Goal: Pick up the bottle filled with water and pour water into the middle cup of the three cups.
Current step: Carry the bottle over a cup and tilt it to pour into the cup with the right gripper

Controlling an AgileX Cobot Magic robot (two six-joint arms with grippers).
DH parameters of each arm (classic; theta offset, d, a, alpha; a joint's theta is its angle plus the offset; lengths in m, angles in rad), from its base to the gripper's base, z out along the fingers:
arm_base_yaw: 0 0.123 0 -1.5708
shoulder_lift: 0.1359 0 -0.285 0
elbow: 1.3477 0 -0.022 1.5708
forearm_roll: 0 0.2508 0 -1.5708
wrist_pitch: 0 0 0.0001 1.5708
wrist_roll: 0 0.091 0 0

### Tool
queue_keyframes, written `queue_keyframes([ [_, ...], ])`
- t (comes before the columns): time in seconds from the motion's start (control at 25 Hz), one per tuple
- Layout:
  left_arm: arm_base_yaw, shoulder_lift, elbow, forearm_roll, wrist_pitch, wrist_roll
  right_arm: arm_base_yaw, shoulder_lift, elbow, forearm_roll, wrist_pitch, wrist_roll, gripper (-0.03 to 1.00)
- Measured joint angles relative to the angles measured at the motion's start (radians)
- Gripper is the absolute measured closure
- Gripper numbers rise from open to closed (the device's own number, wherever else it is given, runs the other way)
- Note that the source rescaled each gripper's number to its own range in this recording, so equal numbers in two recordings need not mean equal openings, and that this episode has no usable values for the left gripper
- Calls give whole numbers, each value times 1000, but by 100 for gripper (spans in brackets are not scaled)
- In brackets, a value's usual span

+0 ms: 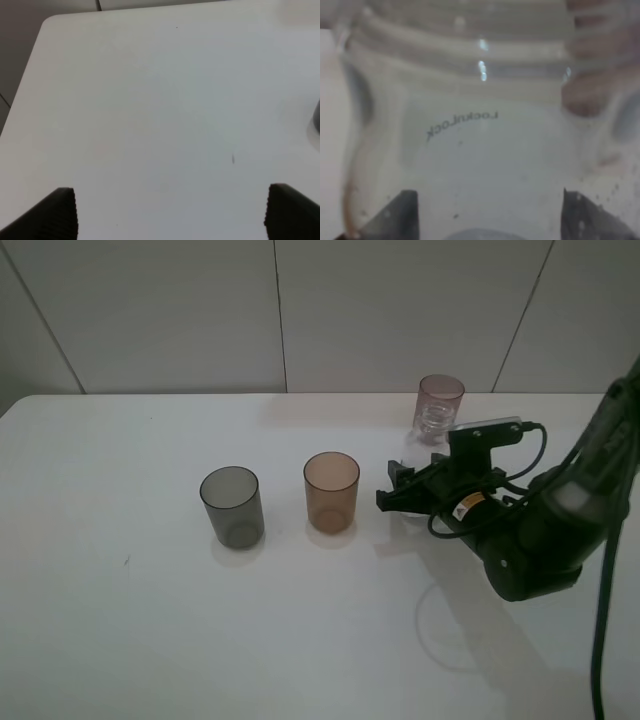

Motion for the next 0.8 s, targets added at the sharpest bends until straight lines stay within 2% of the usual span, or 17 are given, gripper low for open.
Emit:
queue_keyframes([
  [0.12,0,0,0,0,0,0,0,-79,32,31,19,-118,94],
  [0.2,0,0,0,0,0,0,0,-150,51,48,64,-192,94],
  [0.32,0,0,0,0,0,0,0,-253,60,82,207,-293,94],
  [0.52,0,0,0,0,0,0,0,-417,62,197,448,-462,94],
  [0.68,0,0,0,0,0,0,0,-525,63,288,608,-548,94],
  [0.8,0,0,0,0,0,0,0,-595,63,297,730,-579,94],
])
